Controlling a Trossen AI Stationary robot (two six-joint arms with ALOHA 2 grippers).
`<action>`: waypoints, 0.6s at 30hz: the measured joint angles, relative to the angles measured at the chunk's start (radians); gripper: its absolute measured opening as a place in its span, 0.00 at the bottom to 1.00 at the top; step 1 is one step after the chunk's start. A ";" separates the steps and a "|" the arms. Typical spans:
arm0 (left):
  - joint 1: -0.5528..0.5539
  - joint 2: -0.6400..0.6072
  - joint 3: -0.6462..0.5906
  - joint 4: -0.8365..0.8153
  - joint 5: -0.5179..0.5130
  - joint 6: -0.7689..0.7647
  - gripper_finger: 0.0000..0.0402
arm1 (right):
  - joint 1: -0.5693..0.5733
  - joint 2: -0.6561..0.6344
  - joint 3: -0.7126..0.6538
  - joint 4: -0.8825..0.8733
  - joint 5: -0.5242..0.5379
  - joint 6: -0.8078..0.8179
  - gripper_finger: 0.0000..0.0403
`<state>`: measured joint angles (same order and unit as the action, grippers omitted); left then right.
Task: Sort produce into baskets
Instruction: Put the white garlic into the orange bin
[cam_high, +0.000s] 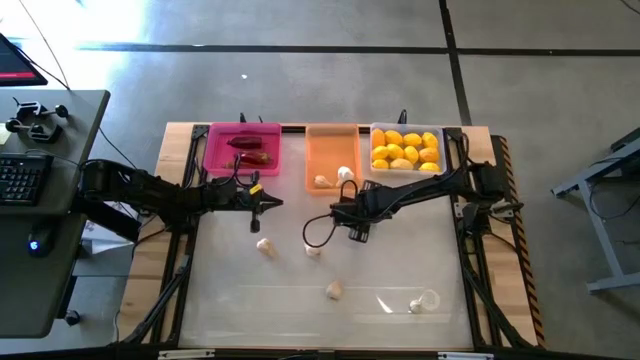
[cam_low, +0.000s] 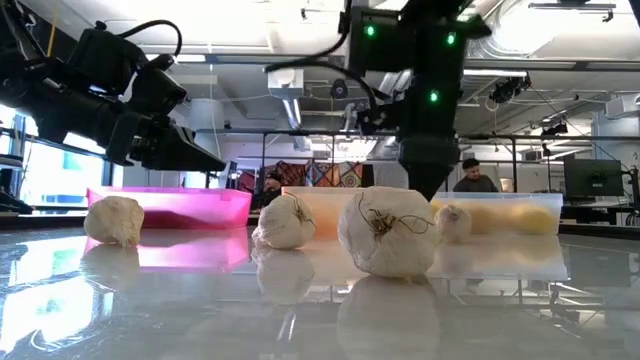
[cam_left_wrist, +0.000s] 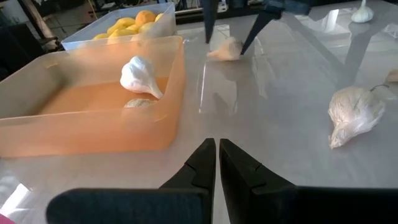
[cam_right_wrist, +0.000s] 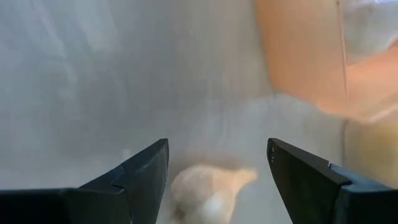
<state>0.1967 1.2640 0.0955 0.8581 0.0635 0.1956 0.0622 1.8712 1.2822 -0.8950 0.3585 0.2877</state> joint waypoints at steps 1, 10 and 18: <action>0.000 0.000 0.000 0.000 0.000 -0.004 0.02 | 0.003 -0.001 0.015 -0.029 -0.013 0.040 0.65; 0.000 0.000 0.000 0.000 0.000 -0.003 0.02 | -0.018 -0.005 0.043 -0.187 -0.081 0.539 0.65; 0.000 0.000 0.000 0.000 0.000 -0.002 0.02 | -0.037 -0.005 0.043 -0.178 -0.054 0.761 0.65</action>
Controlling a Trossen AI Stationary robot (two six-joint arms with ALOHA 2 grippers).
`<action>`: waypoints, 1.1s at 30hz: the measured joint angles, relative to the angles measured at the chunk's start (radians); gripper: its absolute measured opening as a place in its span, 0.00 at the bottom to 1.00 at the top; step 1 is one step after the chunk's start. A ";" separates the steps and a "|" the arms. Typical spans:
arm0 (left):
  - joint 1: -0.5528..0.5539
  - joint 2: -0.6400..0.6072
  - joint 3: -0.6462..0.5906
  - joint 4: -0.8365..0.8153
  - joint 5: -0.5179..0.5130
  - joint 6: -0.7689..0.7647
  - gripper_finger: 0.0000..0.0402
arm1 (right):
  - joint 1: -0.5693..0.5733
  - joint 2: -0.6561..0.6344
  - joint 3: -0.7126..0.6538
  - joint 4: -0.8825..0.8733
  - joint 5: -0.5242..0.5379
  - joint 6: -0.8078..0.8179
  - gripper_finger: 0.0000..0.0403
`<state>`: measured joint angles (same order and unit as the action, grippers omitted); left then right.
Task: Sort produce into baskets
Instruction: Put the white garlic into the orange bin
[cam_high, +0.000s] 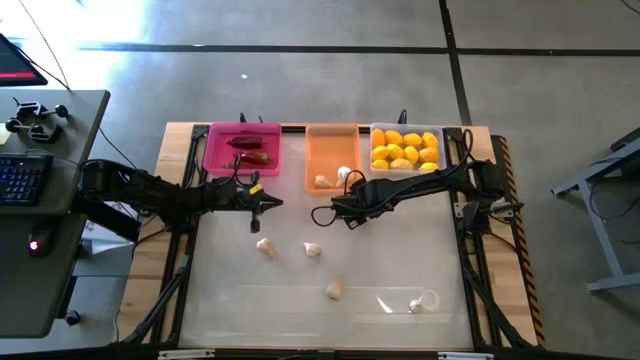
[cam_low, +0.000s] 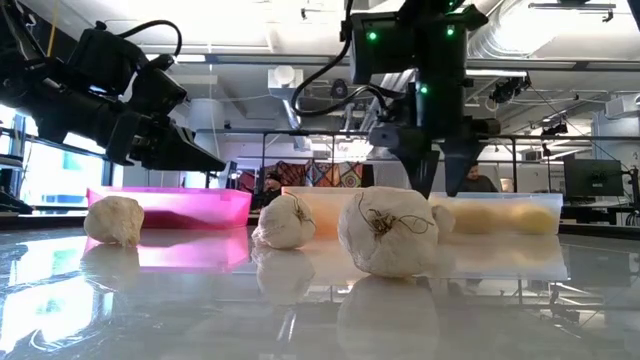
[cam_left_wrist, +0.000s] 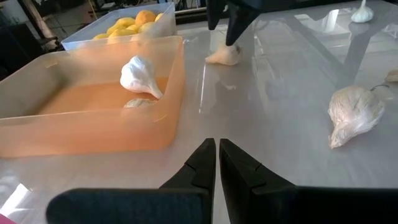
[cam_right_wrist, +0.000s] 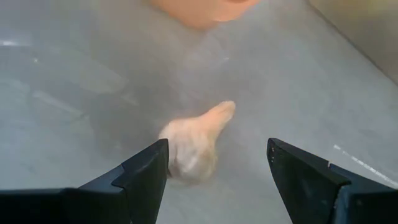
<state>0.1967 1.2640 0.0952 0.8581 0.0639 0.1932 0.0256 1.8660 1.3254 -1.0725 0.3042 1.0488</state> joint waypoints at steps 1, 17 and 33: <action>0.000 0.000 0.000 0.000 0.000 0.000 0.02 | -0.001 0.000 0.000 0.000 -0.001 0.012 0.65; 0.000 0.000 0.000 0.009 0.000 -0.006 0.02 | -0.020 -0.002 -0.177 0.123 -0.165 0.119 0.65; 0.000 0.000 0.006 0.023 0.000 -0.006 0.02 | -0.012 -0.015 -0.141 0.094 -0.211 -0.283 0.41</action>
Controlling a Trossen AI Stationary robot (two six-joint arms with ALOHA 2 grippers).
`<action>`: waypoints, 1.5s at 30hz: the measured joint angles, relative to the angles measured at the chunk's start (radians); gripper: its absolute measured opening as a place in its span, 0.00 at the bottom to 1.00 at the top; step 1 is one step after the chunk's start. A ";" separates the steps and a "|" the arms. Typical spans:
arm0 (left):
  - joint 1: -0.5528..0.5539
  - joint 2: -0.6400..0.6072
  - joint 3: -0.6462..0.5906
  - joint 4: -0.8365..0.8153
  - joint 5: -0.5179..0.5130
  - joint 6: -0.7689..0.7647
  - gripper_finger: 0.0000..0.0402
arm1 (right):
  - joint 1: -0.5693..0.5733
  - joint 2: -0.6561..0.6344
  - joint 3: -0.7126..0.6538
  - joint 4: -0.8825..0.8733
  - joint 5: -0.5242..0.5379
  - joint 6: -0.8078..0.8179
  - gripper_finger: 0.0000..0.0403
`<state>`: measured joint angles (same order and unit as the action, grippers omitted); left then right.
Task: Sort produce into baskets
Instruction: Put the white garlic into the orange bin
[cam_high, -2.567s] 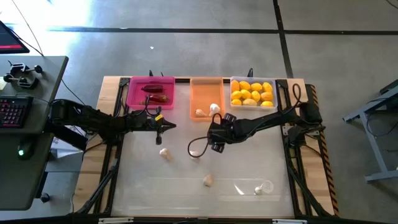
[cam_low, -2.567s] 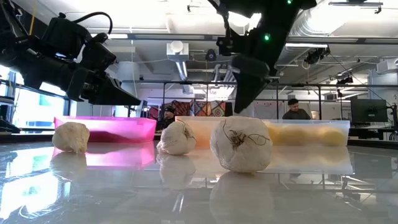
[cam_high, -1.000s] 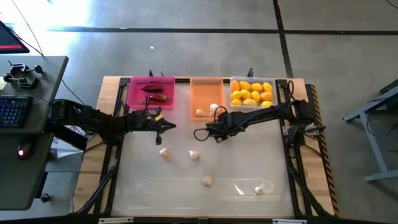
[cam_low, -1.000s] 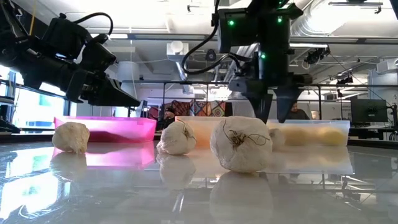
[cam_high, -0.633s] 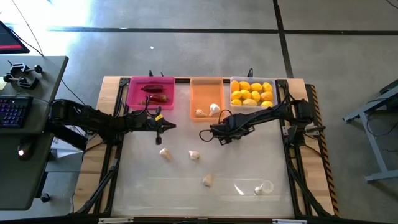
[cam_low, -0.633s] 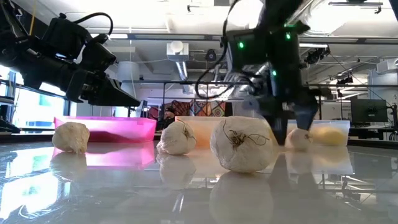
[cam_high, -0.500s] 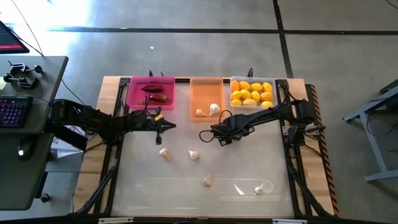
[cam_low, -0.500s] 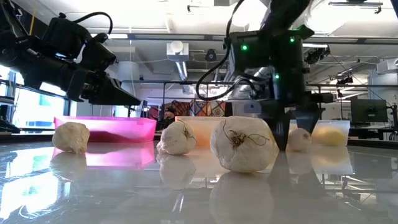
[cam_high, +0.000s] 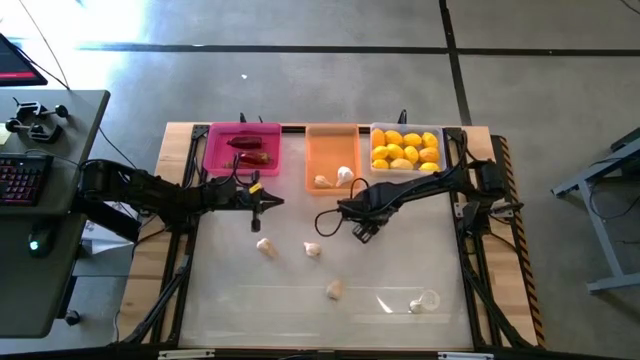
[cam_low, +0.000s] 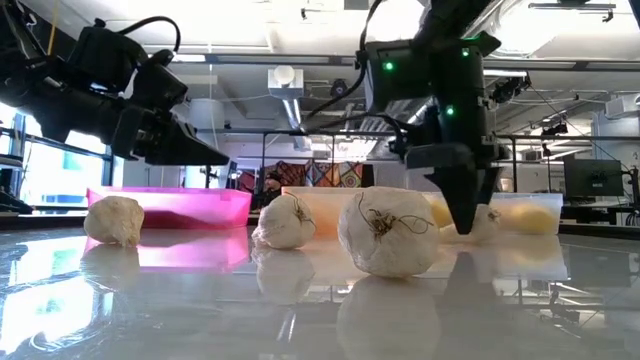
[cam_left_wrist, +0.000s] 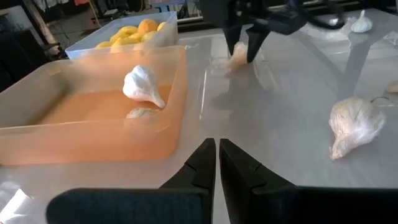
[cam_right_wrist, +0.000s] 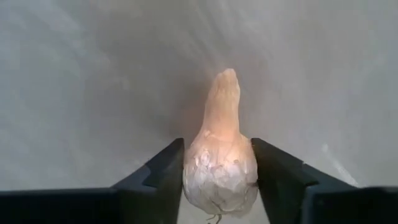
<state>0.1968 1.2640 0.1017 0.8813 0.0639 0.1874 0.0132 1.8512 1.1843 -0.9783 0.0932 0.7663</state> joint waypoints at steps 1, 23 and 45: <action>0.000 0.000 0.000 -0.004 0.000 0.000 0.02 | 0.000 -0.002 0.000 0.012 0.000 -0.044 0.38; 0.000 0.000 0.000 0.007 -0.050 0.022 0.02 | -0.207 -0.030 0.229 0.471 0.047 -0.609 0.24; -0.001 0.000 0.000 -0.016 -0.043 -0.001 0.02 | -0.506 0.145 0.229 0.466 0.003 -0.456 0.24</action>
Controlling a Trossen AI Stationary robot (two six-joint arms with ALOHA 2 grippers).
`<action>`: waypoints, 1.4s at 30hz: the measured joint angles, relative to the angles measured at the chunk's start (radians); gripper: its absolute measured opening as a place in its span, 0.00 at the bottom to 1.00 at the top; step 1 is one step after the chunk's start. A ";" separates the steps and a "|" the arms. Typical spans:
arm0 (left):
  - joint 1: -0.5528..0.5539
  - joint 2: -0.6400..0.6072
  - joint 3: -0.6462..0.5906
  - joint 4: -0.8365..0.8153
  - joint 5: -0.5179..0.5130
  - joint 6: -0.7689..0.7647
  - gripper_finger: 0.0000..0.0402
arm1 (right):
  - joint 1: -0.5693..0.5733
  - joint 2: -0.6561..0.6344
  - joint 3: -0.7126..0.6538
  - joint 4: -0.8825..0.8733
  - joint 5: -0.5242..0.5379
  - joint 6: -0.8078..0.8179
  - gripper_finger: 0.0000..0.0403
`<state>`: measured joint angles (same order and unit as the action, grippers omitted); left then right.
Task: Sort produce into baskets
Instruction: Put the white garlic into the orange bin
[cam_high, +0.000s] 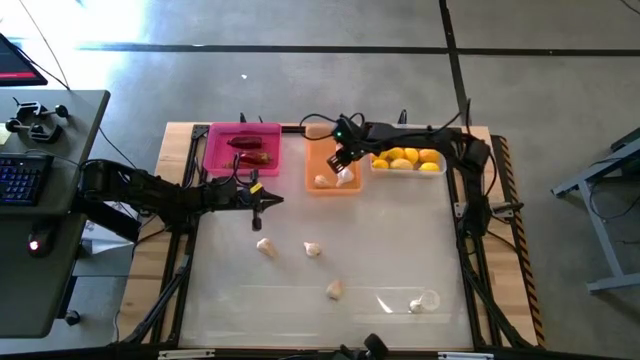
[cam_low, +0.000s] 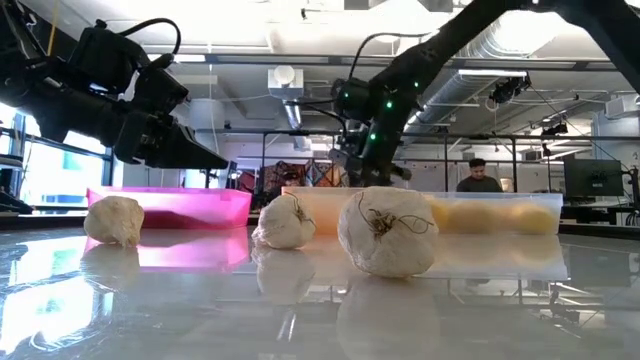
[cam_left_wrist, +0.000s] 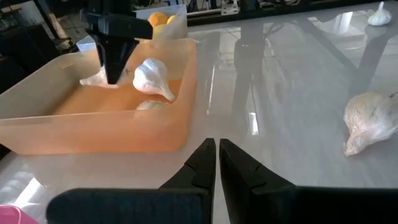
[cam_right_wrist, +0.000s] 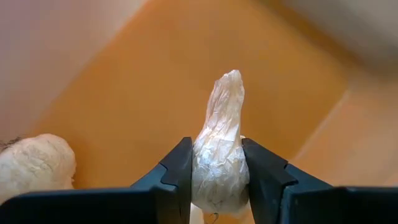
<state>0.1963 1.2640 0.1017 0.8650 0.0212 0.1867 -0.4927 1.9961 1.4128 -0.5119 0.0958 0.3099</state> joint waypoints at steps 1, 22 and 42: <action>0.000 0.000 0.000 0.000 0.000 0.000 0.02 | 0.000 0.004 0.000 0.002 0.000 0.000 0.25; 0.000 0.000 0.000 -0.007 -0.004 -0.001 0.02 | 0.023 -0.034 0.000 0.002 -0.016 -0.064 0.47; 0.000 0.000 0.016 0.001 -0.007 0.011 0.02 | 0.389 -0.256 -0.240 0.287 0.401 -0.161 0.05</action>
<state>0.1959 1.2636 0.1173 0.8659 0.0139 0.1974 -0.1037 1.7405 1.1726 -0.2247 0.4972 0.1494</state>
